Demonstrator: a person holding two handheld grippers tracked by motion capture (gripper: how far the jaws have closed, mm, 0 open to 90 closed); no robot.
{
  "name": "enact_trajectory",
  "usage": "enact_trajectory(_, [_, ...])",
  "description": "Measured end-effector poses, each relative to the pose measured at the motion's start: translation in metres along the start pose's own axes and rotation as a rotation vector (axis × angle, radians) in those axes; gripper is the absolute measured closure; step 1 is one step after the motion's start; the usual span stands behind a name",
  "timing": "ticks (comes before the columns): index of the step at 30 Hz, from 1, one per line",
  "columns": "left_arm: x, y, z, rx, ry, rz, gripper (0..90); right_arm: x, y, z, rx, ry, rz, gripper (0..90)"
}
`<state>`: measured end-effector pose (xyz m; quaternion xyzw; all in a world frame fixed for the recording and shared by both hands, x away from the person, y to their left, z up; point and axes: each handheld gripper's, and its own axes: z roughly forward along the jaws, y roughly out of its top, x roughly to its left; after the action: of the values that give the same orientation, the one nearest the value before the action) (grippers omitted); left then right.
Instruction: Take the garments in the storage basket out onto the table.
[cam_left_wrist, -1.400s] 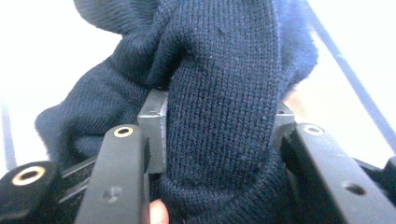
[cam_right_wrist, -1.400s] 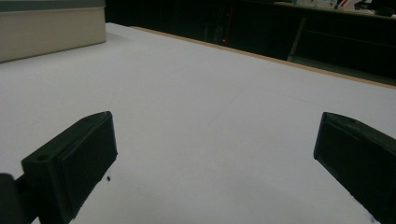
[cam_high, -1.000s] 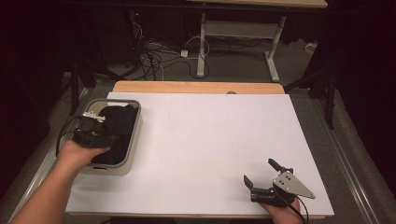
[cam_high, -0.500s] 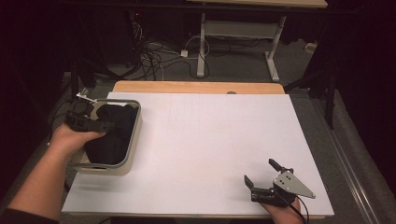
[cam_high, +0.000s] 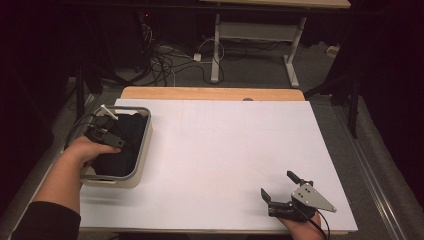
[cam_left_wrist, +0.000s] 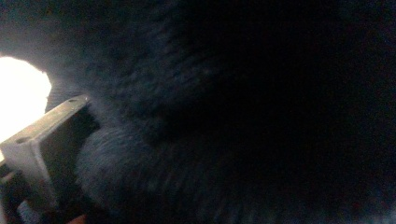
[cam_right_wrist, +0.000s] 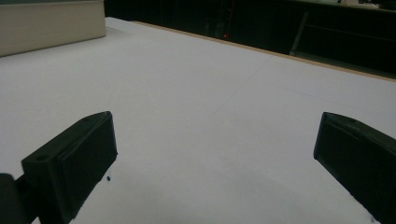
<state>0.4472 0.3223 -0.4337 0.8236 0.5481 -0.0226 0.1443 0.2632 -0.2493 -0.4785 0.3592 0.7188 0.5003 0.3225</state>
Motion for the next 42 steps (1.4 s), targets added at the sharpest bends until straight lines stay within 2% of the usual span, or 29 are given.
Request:
enact_trajectory(3, [-0.011,0.000,0.002,0.054,0.040,0.046,0.0,0.001,0.000,0.000,0.001,-0.002,-0.005,0.0])
enact_trajectory(5, [-0.013,0.000,0.003,0.058,0.050,0.054,0.0,0.001,0.000,0.000,0.001,-0.001,-0.003,0.0])
enact_trajectory(8, [-0.026,0.000,0.012,0.074,0.118,0.080,0.0,0.002,0.000,0.001,0.006,0.002,-0.011,0.0])
enact_trajectory(10, [-0.030,0.001,0.016,0.073,0.152,0.076,0.0,0.002,0.001,0.001,0.001,0.003,-0.005,0.0])
enact_trajectory(16, [-0.024,0.002,0.017,0.045,0.139,0.059,1.8,0.005,0.002,0.001,-0.001,0.007,-0.013,0.0])
enact_trajectory(17, [-0.023,0.002,0.017,0.033,0.137,0.053,1.8,0.005,0.002,0.001,-0.001,0.007,-0.013,0.0])
enact_trajectory(21, [-0.016,-0.002,0.015,-0.023,0.118,0.054,10.8,0.003,0.002,0.000,-0.001,0.004,-0.007,0.0])
enact_trajectory(24, [-0.014,-0.004,0.013,-0.056,0.107,0.063,11.9,0.001,0.002,-0.001,-0.006,-0.001,-0.002,0.0])
enact_trajectory(30, [-0.014,-0.002,0.007,-0.049,0.108,0.066,10.9,-0.002,0.002,-0.003,-0.010,-0.011,0.008,0.0])
enact_trajectory(32, [-0.012,0.001,0.006,-0.028,0.093,0.064,10.9,-0.003,0.002,-0.003,-0.008,-0.012,0.011,0.0])
enact_trajectory(33, [-0.011,0.002,0.005,-0.029,0.084,0.054,11.0,-0.003,0.002,-0.003,-0.008,-0.013,0.011,0.0])
enact_trajectory(37, [-0.010,0.002,0.005,-0.031,0.080,0.060,11.5,-0.003,0.002,-0.003,-0.007,-0.012,0.010,0.0])
enact_trajectory(40, [-0.012,0.001,0.007,-0.044,0.096,0.079,15.4,-0.003,0.002,-0.003,-0.010,-0.013,0.011,0.0])
enact_trajectory(42, [-0.013,0.000,0.007,-0.051,0.100,0.088,22.0,-0.002,0.002,-0.003,-0.007,-0.014,0.009,0.0])
